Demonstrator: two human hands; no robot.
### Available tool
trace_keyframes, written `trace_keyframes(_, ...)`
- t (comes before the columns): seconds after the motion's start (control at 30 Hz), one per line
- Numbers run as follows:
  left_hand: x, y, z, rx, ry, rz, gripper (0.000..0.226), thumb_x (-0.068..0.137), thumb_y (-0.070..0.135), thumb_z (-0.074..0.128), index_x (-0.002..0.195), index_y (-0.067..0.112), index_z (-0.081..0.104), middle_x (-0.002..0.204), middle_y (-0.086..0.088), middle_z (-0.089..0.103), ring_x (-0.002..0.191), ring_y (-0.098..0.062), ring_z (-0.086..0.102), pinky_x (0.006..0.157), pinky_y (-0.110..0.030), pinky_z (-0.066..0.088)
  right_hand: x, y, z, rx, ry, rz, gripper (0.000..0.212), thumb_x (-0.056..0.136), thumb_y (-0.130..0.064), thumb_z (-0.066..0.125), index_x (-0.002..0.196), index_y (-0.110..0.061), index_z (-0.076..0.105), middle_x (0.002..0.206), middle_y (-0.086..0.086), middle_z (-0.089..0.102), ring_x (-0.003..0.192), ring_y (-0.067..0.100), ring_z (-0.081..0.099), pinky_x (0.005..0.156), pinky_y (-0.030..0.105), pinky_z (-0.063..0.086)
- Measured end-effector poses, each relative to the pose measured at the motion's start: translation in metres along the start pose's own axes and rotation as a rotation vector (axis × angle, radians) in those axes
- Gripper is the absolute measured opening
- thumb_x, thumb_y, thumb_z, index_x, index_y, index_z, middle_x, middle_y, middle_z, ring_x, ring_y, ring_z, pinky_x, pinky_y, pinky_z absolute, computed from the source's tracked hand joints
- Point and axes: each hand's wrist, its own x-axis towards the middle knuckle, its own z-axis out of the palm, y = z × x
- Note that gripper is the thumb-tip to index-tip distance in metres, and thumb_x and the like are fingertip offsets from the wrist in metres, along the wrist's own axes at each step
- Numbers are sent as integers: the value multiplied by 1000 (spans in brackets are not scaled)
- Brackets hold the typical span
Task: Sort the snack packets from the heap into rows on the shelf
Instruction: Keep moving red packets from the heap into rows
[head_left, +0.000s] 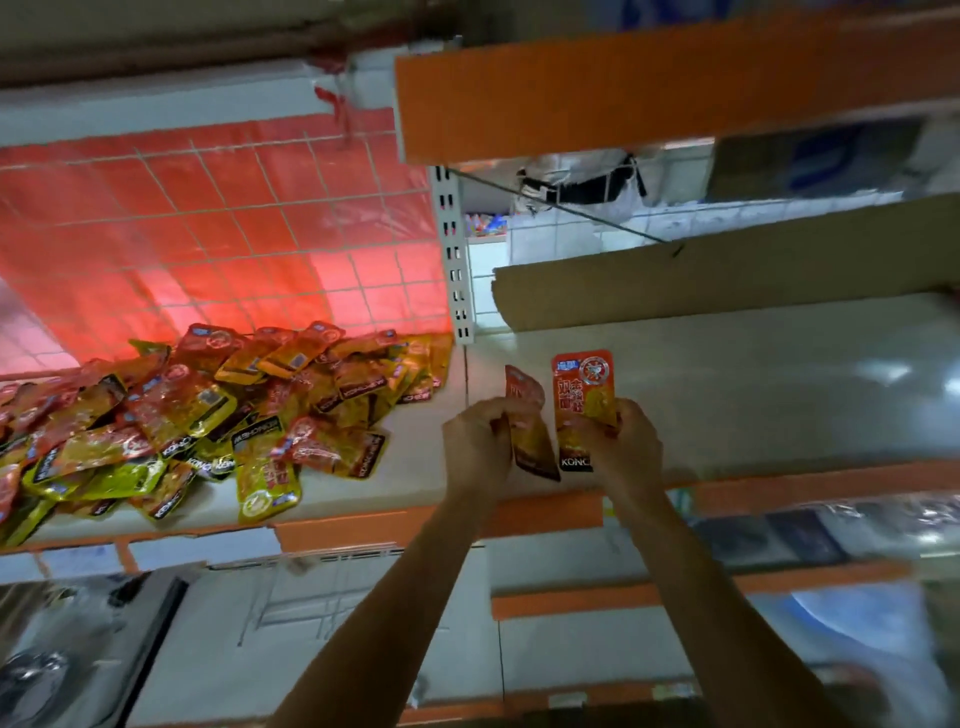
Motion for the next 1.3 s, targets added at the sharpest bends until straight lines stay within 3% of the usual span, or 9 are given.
trace_keyframes(0.1, -7, 32, 49, -29, -65, -30, 31, 87, -6, 56, 95, 16, 76, 107, 0, 71, 90, -3, 60, 77, 1, 42, 10, 19, -56, -15, 26, -15, 17, 87, -24, 64, 100, -20, 54, 87, -3, 60, 73, 5, 57, 62, 23, 42)
trace_keyframes(0.23, -23, 76, 116, -168, -141, -52, 33, 92, -4, 51, 99, 16, 76, 108, 1, 70, 89, -3, 65, 73, -4, 48, 24, 44, -136, -1, 91, -21, 17, 86, -19, 65, 102, -18, 58, 84, -6, 62, 71, 5, 59, 58, 22, 42)
trace_keyframes(0.3, -31, 97, 148, -248, -165, -93, 40, 91, -5, 46, 95, 21, 77, 101, 2, 73, 74, 5, 63, 65, -10, 51, 31, 56, -174, 11, 104, -15, 14, 86, -16, 63, 98, -20, 58, 82, -7, 62, 72, 5, 60, 60, 23, 44)
trace_keyframes(0.4, -43, 127, 194, -365, -180, -141, 35, 91, 6, 52, 89, 32, 76, 83, 20, 72, 67, 2, 64, 65, -18, 52, 38, 74, -224, 18, 118, -8, 20, 83, -9, 66, 95, -21, 55, 76, -15, 60, 63, -6, 58, 52, 9, 43)
trace_keyframes(0.53, -50, 159, 245, -318, -276, -138, 31, 83, 16, 66, 108, 33, 72, 101, 9, 73, 65, 4, 63, 64, -13, 50, 47, 95, -277, 21, 166, 22, 24, 78, -9, 71, 97, -19, 60, 74, -13, 64, 58, -9, 59, 46, 5, 39)
trace_keyframes(0.73, -40, 188, 309, -314, -485, -111, 57, 82, 11, 65, 134, 32, 54, 127, 3, 63, 103, -6, 65, 90, -26, 54, 78, 118, -330, 44, 310, 118, 35, 78, -10, 69, 110, -9, 57, 94, 5, 68, 85, 21, 66, 77, 40, 54)
trace_keyframes(1.0, 14, 214, 406, -205, -588, -31, 59, 79, 12, 71, 133, 32, 55, 113, 3, 70, 79, 11, 63, 70, -7, 50, 153, 136, -378, 31, 379, 125, 22, 89, -9, 58, 111, -8, 60, 90, 6, 67, 70, 16, 63, 57, 26, 50)
trace_keyframes(1.17, 39, 224, 452, -182, -580, -33, 58, 78, 11, 76, 131, 27, 58, 122, 1, 64, 94, -7, 66, 85, -22, 53, 197, 146, -399, 42, 416, 154, 34, 90, -18, 62, 122, -11, 55, 101, 5, 64, 85, 21, 65, 76, 43, 56)
trace_keyframes(1.3, 54, 227, 480, -16, -561, 19, 54, 77, 18, 77, 128, 21, 60, 115, -7, 61, 97, -17, 62, 88, -26, 48, 224, 154, -412, 84, 452, 117, 38, 89, -16, 63, 125, -10, 53, 99, 1, 63, 77, 6, 62, 61, 21, 52)
